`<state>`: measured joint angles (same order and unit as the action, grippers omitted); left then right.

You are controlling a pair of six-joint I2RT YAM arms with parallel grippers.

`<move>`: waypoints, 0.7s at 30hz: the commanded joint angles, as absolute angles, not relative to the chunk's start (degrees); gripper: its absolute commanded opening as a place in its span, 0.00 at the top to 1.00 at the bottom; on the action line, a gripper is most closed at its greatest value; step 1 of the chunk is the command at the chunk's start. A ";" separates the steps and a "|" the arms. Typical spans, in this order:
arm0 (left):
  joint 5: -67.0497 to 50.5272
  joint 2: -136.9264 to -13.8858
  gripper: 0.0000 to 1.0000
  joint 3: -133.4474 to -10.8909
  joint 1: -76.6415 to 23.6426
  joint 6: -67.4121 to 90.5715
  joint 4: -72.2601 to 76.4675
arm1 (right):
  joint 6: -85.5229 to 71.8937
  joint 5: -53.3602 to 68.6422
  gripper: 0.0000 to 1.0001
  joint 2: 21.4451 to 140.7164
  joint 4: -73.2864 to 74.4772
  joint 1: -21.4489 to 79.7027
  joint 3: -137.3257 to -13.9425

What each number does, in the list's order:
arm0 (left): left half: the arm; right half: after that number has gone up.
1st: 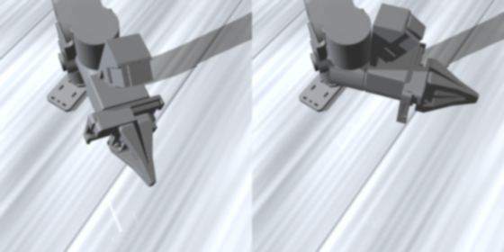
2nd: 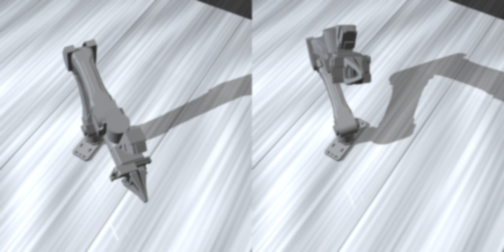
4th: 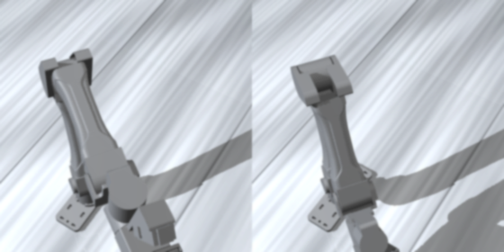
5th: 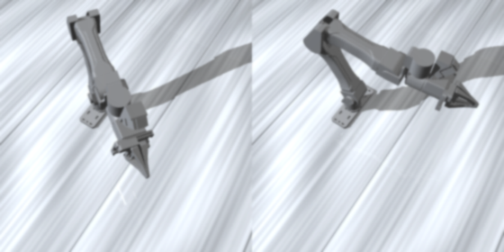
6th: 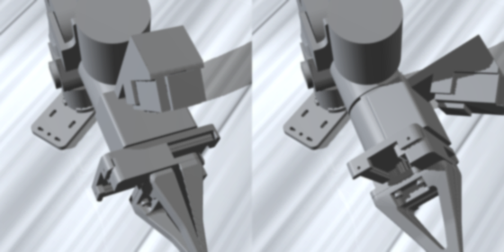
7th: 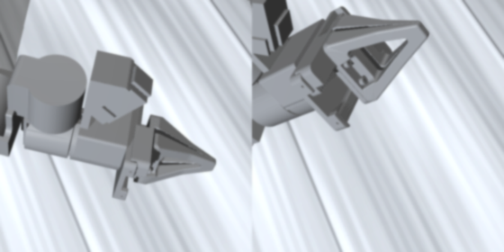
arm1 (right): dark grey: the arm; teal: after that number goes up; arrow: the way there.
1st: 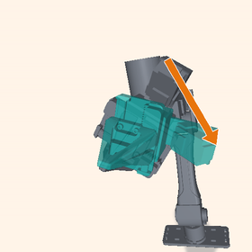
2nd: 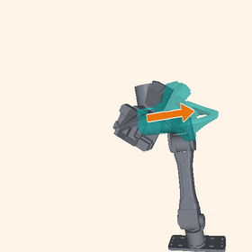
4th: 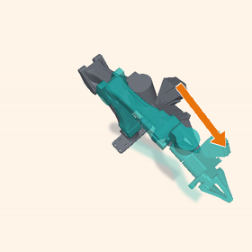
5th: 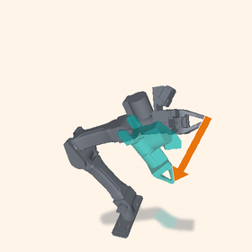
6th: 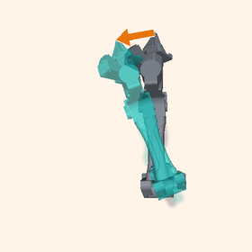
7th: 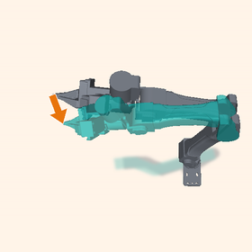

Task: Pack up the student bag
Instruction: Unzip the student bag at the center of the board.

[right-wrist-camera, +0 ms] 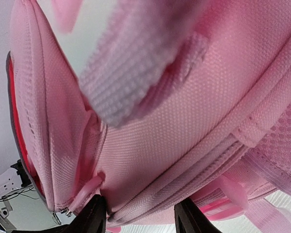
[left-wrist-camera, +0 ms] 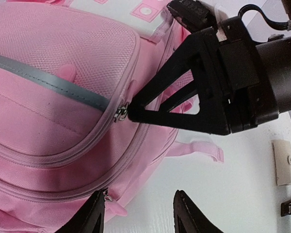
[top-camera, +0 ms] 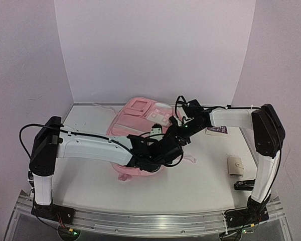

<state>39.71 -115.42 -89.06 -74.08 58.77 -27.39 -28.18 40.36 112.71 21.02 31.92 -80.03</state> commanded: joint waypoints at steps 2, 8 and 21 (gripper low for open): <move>41.67 -118.87 0.50 -95.82 -74.09 62.45 -34.30 | -29.10 38.67 0.51 113.56 20.48 32.17 -81.86; 40.31 -120.64 0.48 -97.80 -73.48 65.49 -37.05 | -29.63 38.68 0.51 113.67 20.35 32.19 -81.92; 37.18 -125.89 0.52 -105.80 -71.05 71.44 -46.36 | -30.26 38.73 0.51 113.91 19.80 32.17 -81.78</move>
<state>37.01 -122.92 -99.49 -72.25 68.01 -38.55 -29.67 39.92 112.79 20.58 31.92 -80.12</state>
